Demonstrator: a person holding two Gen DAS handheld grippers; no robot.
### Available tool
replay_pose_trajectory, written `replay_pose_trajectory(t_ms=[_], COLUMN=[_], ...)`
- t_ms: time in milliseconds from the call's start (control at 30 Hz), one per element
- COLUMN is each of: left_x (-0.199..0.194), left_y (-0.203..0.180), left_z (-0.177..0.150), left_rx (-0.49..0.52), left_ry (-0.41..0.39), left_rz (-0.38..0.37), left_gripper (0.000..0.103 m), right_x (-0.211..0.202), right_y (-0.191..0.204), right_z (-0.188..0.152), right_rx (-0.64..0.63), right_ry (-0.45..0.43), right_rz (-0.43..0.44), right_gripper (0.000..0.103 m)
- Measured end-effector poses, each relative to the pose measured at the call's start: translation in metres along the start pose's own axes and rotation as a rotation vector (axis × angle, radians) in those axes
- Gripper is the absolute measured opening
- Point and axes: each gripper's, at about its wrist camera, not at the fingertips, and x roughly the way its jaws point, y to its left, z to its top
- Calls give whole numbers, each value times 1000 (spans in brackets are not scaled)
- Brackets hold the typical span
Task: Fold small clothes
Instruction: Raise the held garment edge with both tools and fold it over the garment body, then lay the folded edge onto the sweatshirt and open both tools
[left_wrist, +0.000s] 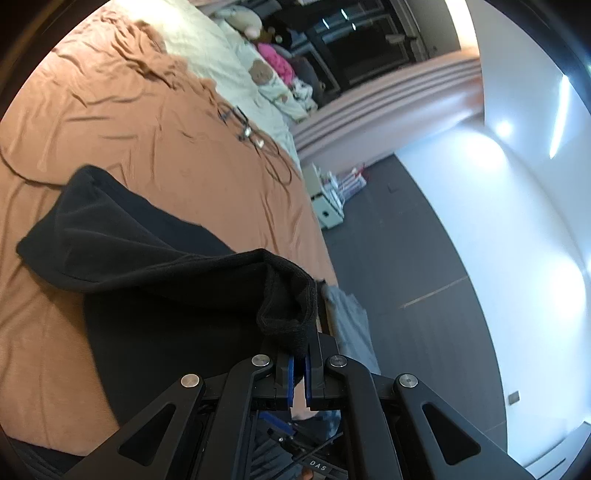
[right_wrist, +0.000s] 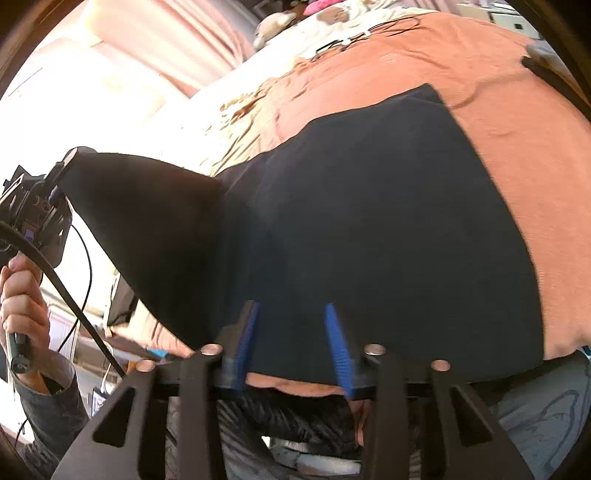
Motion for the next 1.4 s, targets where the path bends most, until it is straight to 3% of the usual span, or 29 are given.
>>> replay_pose_trajectory(t_ms=[300,900,1000,1033,1100,1167,1233,1400], left_x=[61,170,183,186,189,186,180,164], left_y=[-16,-33,-32,-30,-27,-26,-26,-19], left_z=[-14,-74,-87,-90,-94,-93,-91,-80], left_rx=[33,71,76,69,46,43,51,68], left_ry=[117,385,441,456,478,472,451,418], left_rz=[15,4,42,37,13,9,15,67], left_gripper=[3,3,11,18,40,72,77,78], right_x=[-22,-79,-87,-90,-93,-98,-98,-99], right_y=[-33,-67,-70,-71,-72,-72,-72,-69], right_z=[-3,-18,-23,-25,-27,-31,-30,-29], right_rx=[77,134,140,140,142,143,141,126], right_ry=[-22,-35,-23,-19,-11,-5,0,8], right_rz=[19,-63,-72,-75,-78,-77,-76,-85], right_gripper=[38,38,38,38,38,38,38,38])
